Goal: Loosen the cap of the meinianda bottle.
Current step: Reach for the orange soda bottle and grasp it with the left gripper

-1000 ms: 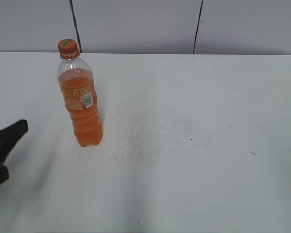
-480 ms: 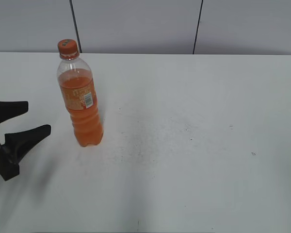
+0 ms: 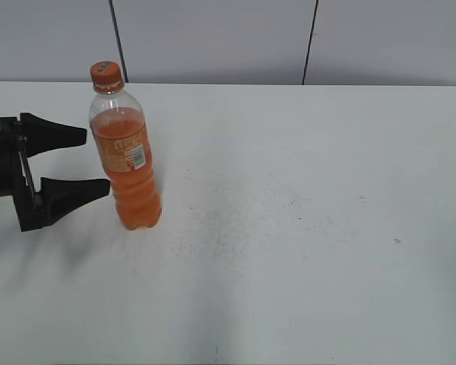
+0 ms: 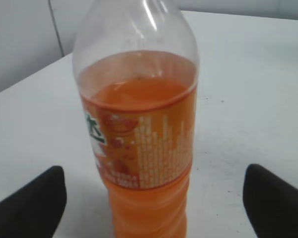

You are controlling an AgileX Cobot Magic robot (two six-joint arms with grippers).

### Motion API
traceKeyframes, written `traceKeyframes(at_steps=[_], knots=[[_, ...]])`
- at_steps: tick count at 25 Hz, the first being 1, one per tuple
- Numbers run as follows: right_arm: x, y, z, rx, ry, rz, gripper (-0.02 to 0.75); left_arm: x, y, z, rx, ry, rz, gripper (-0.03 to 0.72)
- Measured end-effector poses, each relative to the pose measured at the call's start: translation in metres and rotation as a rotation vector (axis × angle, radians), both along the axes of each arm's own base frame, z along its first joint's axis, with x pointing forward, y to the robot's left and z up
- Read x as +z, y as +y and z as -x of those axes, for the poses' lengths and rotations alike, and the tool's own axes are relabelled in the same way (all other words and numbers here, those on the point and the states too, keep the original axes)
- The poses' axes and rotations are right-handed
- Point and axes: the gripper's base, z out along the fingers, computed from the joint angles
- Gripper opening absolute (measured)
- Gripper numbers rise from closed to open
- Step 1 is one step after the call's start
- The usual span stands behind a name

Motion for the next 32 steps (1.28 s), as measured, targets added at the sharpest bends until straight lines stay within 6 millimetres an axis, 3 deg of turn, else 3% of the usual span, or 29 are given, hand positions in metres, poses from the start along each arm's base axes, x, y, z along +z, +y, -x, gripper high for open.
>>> traceKeyframes(at_steps=[11,23,32], knots=[[0.000,0.000,0.000,0.000,-0.001,0.000,0.511,-0.030,0.002,-0.050,-0.169,0.084,-0.003,0.615],[0.000,0.000,0.000,0.000,-0.001,0.000,0.511,-0.054,-0.037,-0.073,-0.321,0.128,-0.023,0.576],[0.000,0.000,0.000,0.000,-0.002,0.000,0.511,-0.055,-0.037,-0.074,-0.324,0.128,-0.021,0.396]])
